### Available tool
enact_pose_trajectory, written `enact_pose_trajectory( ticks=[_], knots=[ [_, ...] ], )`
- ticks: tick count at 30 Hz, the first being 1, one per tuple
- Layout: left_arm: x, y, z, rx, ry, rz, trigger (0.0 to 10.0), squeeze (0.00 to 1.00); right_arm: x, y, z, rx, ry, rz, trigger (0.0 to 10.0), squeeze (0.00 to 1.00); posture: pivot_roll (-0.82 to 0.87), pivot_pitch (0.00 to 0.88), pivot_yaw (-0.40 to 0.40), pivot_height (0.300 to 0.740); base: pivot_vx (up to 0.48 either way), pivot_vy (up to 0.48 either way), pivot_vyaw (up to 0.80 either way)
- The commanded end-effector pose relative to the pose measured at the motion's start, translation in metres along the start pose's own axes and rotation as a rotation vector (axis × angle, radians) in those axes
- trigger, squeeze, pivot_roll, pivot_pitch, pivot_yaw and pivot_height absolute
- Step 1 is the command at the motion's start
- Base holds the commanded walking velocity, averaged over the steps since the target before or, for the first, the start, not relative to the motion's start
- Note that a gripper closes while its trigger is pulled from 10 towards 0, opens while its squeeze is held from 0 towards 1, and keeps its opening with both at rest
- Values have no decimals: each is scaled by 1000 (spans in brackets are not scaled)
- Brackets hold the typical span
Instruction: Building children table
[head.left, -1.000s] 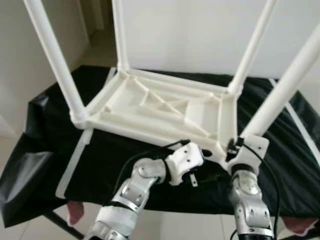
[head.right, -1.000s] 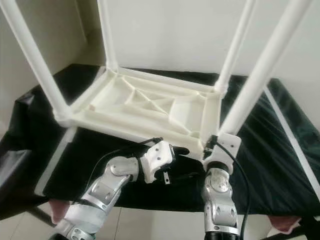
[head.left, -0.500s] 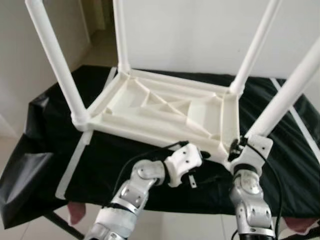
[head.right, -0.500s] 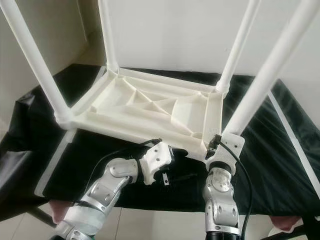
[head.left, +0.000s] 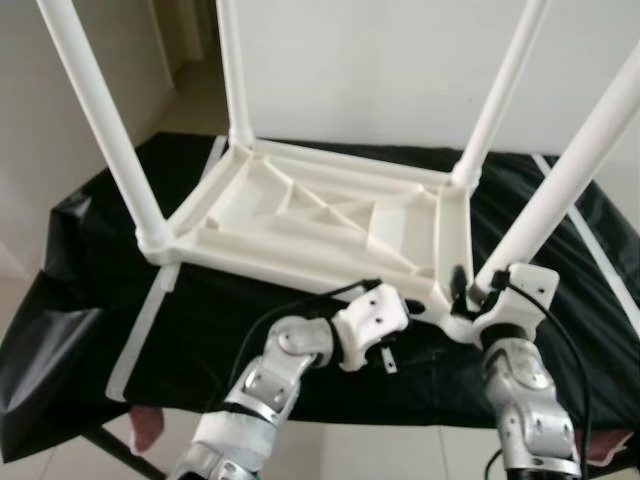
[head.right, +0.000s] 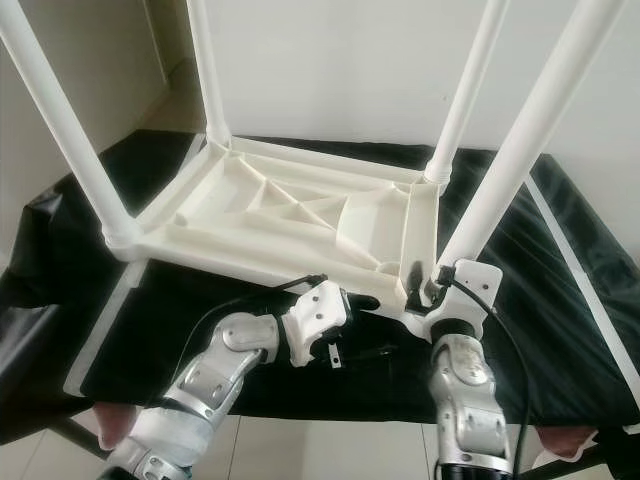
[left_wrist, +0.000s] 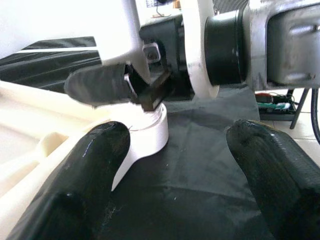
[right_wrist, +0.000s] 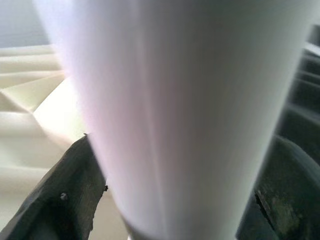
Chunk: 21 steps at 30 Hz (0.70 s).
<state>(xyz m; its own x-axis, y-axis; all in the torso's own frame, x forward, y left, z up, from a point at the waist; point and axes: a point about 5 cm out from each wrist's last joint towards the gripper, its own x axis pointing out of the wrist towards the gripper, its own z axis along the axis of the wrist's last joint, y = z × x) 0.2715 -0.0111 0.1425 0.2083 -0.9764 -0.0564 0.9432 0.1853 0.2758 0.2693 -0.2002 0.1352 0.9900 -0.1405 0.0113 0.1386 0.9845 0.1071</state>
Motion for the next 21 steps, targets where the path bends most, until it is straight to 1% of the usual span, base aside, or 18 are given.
enact_pose_trajectory(
  ticks=[1,3,4,5,7,8,9,10,13,15,17,21],
  knots=[
    [2,5,0,5,1,87,10000,0,0,-3,-5,-14,21,46,10000,0,-74,0,-8,740,0,0,0],
    [3,7,2,16,-2,84,10000,0,0,-11,-5,-77,7,143,10000,0,-75,0,-7,740,0,0,0],
    [3,7,2,16,-2,84,10000,0,0,-11,-5,-77,7,143,10000,0,-75,0,-7,740,0,0,0],
    [4,8,7,18,-20,78,10000,0,-1,-15,-3,-134,0,239,10000,0,-73,0,-5,740,0,0,0],
    [5,8,8,16,-27,76,10000,0,-1,-16,-2,-148,-4,263,10000,0,-73,0,-6,740,0,0,0],
    [7,7,10,22,-32,72,10000,0,0,-18,-2,-184,-1,308,10000,0,-69,0,-7,740,0,0,0],
    [8,7,11,26,-34,68,10000,0,0,-19,-2,-206,2,340,10000,0,-69,0,-7,740,0,0,0],
    [11,7,12,36,-35,63,10000,0,1,-23,-1,-219,17,400,10000,0,-70,0,-3,740,0,0,0],
    [12,7,13,35,-38,60,10000,0,4,-26,0,-220,22,435,10000,0,-66,0,1,740,0,0,0],
    [12,5,13,36,-41,58,10000,0,6,-29,1,-239,28,463,10000,0,-65,0,2,740,0,0,0],
    [12,5,13,41,-39,58,10000,0,7,-31,0,-281,44,513,10000,0,-63,0,5,740,0,0,0],
    [11,5,13,41,-38,60,10000,0,10,-35,3,-295,45,557,10000,0,-61,0,12,740,0,0,0]
  ],
)
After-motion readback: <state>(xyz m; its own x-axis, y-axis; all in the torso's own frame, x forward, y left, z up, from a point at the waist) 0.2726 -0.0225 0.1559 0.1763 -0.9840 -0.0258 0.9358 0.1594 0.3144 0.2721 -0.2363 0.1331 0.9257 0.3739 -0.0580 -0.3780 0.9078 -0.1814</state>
